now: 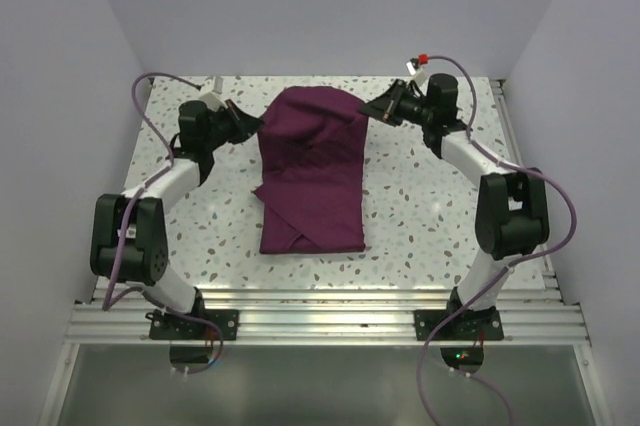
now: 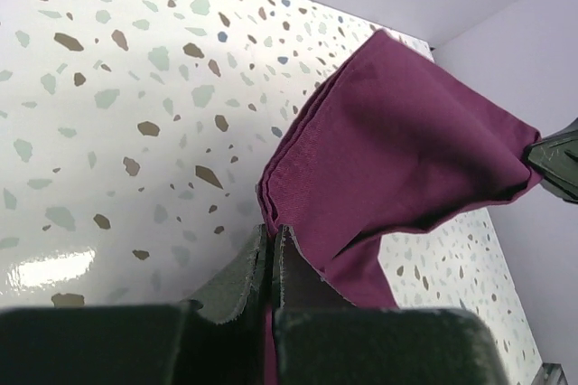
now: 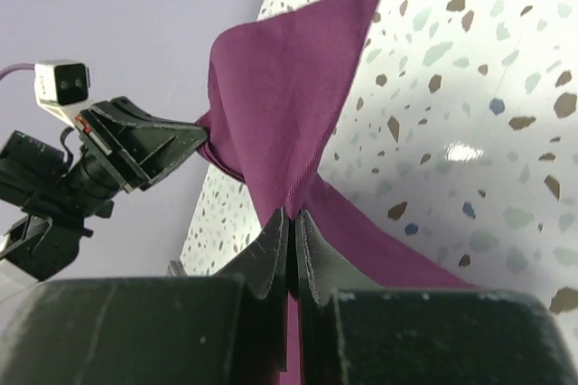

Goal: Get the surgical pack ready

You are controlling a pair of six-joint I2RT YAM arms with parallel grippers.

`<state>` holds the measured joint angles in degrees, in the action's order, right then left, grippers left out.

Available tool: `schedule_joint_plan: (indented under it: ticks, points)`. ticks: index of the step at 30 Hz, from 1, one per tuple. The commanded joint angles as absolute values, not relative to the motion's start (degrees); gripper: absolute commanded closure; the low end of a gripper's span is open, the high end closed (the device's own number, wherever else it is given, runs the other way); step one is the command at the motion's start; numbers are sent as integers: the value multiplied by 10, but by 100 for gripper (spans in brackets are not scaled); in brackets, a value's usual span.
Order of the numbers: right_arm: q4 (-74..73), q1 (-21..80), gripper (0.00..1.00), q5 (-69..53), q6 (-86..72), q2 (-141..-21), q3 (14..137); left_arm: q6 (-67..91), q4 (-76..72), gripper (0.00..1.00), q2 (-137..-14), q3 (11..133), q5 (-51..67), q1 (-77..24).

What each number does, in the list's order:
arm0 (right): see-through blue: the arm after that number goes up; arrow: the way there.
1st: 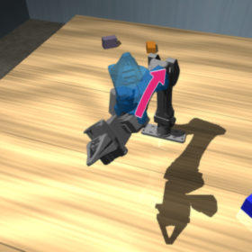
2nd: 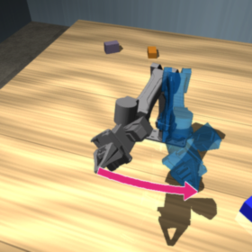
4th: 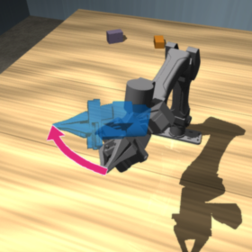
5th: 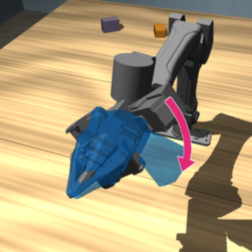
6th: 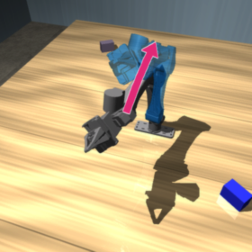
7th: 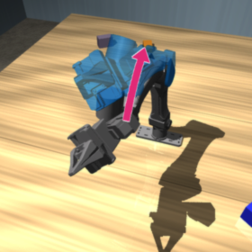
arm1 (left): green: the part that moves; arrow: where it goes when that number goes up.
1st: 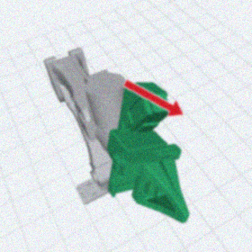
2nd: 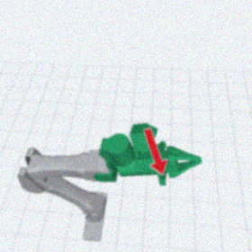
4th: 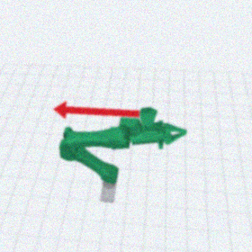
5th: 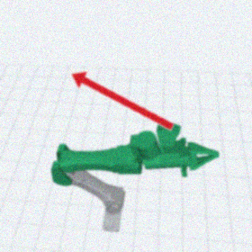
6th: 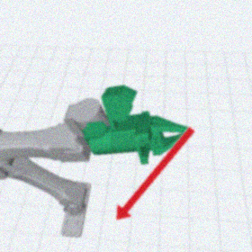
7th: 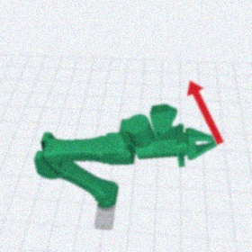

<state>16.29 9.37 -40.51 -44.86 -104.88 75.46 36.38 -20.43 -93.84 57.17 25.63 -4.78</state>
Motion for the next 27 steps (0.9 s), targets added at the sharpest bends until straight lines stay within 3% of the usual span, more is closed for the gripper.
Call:
schedule_joint_plan:
  ticks: [1,13,27]
  points:
    - [173,100,100,-416,-423,-975,709,345,-212,100,-865,535,263,-54]
    - [82,159,100,-359,-373,-792,602,330,-163,100,-702,420,236,-80]
    - [39,205,100,-311,-349,-700,453,327,-101,100,-583,288,221,-93]
